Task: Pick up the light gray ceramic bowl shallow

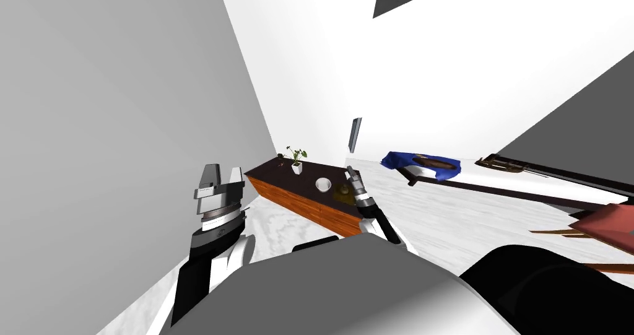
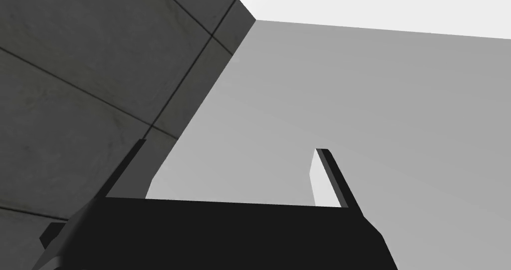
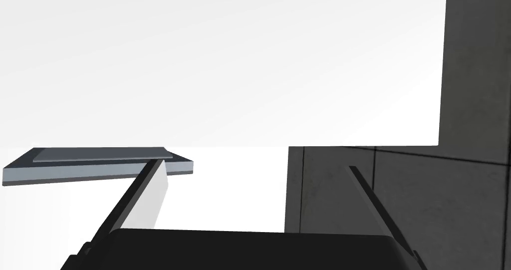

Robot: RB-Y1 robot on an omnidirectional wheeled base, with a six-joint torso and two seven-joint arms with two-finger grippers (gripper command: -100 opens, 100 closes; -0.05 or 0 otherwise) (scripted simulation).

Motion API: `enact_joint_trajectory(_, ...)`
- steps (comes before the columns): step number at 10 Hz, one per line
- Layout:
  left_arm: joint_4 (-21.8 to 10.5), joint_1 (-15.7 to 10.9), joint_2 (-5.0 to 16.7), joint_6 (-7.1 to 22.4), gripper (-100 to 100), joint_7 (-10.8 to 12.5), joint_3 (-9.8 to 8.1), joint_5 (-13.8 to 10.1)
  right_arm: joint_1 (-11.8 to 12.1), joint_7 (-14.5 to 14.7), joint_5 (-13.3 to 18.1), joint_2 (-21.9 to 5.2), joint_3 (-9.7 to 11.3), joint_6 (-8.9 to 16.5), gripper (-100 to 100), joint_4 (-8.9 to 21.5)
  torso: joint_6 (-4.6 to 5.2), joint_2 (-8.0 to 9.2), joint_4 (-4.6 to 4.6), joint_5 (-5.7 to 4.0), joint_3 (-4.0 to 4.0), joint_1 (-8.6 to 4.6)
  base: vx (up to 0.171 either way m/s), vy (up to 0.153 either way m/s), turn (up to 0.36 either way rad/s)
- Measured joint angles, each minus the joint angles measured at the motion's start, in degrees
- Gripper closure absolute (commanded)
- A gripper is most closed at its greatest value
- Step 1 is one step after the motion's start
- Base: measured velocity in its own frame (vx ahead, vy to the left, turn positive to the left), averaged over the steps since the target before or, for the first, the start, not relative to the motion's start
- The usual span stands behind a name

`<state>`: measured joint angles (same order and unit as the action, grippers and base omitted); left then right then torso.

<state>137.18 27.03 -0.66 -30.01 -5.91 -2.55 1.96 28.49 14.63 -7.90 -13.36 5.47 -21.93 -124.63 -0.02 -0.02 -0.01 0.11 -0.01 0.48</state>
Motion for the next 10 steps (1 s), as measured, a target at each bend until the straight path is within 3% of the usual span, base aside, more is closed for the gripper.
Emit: enact_joint_trajectory(10, 0.0, 0.0, 0.0, 0.0, 0, 0.0, -0.01, 0.0, -3.2, 14.2, -1.7, -11.8, 5.1, 8.2, -100, 5.3, 0.06, 0.01, 0.00, -0.02, 0.00, -0.15, 0.019, 0.094, 0.183)
